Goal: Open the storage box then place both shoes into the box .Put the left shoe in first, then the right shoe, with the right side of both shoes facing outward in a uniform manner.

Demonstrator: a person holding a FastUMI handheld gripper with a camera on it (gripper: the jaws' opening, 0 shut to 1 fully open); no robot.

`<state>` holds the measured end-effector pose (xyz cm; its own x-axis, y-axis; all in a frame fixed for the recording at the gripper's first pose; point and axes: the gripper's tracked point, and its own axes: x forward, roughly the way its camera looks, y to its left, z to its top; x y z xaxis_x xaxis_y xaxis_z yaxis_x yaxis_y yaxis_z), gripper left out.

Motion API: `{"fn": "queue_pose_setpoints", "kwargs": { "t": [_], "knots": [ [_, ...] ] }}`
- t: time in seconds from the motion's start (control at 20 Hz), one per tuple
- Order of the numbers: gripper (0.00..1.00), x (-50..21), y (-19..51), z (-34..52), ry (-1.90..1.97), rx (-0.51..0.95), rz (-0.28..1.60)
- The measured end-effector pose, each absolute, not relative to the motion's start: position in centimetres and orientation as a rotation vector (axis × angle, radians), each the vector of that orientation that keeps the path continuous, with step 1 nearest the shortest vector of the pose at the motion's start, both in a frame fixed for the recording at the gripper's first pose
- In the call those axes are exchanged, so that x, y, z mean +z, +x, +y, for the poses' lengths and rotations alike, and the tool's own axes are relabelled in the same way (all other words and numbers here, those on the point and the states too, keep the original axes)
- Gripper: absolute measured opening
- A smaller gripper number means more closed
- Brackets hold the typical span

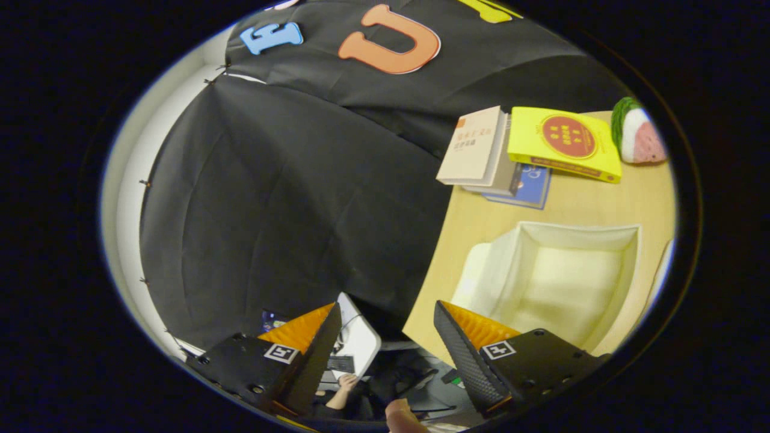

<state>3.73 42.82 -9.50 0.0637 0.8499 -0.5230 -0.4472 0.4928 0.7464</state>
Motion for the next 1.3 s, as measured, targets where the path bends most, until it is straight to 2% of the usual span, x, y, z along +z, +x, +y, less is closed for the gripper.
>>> {"fn": "queue_pose_setpoints", "kwargs": {
  "t": [0.35, 0.65, 0.85, 1.05, 1.1, 1.3],
  "knots": [
    [0.95, -15.8, 6.6, 25.9, 0.205, 0.747, 1.109],
    [0.94, -25.2, 6.8, 11.2, -0.085, 0.495, 1.223],
    [0.88, -29.9, 7.8, 6.3, -0.161, 0.383, 1.279],
    [0.81, -33.4, 9.2, 4.9, -0.163, 0.319, 1.321],
    [0.74, -34.1, 9.6, 5.1, -0.154, 0.314, 1.329],
    [0.68, -36.8, 11.5, 4.5, -0.119, 0.232, 1.363]
  ]
}}
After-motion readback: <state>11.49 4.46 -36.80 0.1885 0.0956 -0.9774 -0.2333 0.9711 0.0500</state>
